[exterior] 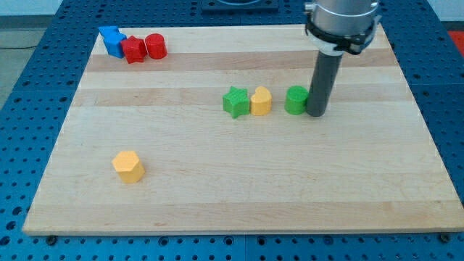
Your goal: Move your arm close to the yellow hexagon
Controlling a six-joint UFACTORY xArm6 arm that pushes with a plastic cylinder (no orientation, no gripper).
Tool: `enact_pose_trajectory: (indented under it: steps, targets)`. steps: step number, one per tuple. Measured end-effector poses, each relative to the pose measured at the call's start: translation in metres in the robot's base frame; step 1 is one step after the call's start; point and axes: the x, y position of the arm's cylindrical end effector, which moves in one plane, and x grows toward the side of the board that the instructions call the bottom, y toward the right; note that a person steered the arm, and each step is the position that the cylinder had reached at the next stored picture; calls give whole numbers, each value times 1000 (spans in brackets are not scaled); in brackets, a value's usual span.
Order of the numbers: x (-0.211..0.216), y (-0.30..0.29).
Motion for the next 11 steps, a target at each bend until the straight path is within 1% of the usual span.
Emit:
enact_pose_trajectory:
  steps: [1,2,3,6,7,8,9,10,11]
  targets:
    - [0,1]
    - [-4,15]
    - [-14,20]
    - [-15,12]
    - [20,22]
    - [83,-17]
    - [132,-105]
    - [151,-210]
    - [152,-282]
